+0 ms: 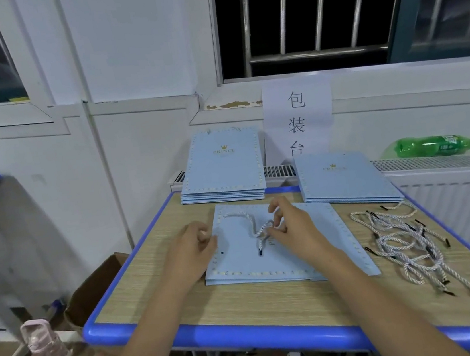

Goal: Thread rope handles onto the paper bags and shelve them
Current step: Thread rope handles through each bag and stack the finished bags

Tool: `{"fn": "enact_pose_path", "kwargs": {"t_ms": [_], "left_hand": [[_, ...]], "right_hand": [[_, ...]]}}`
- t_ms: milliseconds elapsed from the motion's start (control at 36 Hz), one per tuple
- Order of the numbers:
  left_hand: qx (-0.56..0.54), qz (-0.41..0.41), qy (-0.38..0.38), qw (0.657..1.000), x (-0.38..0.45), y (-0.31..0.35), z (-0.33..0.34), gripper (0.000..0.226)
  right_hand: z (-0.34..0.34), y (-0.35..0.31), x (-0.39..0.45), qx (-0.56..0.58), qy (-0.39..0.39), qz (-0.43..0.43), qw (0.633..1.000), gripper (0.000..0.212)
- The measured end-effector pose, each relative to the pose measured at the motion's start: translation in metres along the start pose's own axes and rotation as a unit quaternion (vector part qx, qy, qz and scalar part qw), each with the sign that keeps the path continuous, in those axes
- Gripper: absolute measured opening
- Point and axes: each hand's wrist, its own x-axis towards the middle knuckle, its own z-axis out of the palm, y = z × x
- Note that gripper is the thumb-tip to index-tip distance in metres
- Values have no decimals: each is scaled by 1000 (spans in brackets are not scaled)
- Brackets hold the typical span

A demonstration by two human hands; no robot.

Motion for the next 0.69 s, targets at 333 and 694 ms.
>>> {"fn": "enact_pose_path", "kwargs": {"t_ms": [333, 694], "left_hand": [[5, -35, -53, 998, -4, 7, -11, 42], [-95, -84, -85, 988, 0, 6, -12, 46]], "right_hand": [[-9, -1, -16, -48, -119, -83, 988, 18], [17, -39, -8, -115, -52, -147, 981, 14]]}}
